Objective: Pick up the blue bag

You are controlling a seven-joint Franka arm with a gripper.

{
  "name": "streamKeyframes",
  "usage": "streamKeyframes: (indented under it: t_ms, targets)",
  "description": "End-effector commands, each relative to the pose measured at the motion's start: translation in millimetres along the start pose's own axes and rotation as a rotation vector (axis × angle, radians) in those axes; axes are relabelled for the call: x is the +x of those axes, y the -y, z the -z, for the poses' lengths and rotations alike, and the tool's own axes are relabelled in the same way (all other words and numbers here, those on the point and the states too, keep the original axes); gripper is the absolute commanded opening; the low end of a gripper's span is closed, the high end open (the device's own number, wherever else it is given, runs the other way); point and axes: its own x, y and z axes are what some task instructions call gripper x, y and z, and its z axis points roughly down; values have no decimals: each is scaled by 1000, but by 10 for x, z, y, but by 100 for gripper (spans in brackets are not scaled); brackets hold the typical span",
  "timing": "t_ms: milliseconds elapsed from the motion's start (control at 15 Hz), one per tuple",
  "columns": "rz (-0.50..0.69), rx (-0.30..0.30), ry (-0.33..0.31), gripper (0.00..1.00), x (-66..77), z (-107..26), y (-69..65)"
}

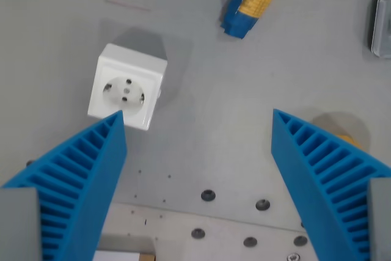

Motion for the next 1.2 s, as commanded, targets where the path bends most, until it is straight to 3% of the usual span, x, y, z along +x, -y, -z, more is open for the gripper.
streamKeyframes:
  t_ms: [67, 867, 1200]
  targets:
    - [-152, 13, -18, 100, 108, -69, -85]
    - [-377, 35, -1, 100, 457, -632, -430]
    - [-448, 19, -43, 100, 480, -884, -521]
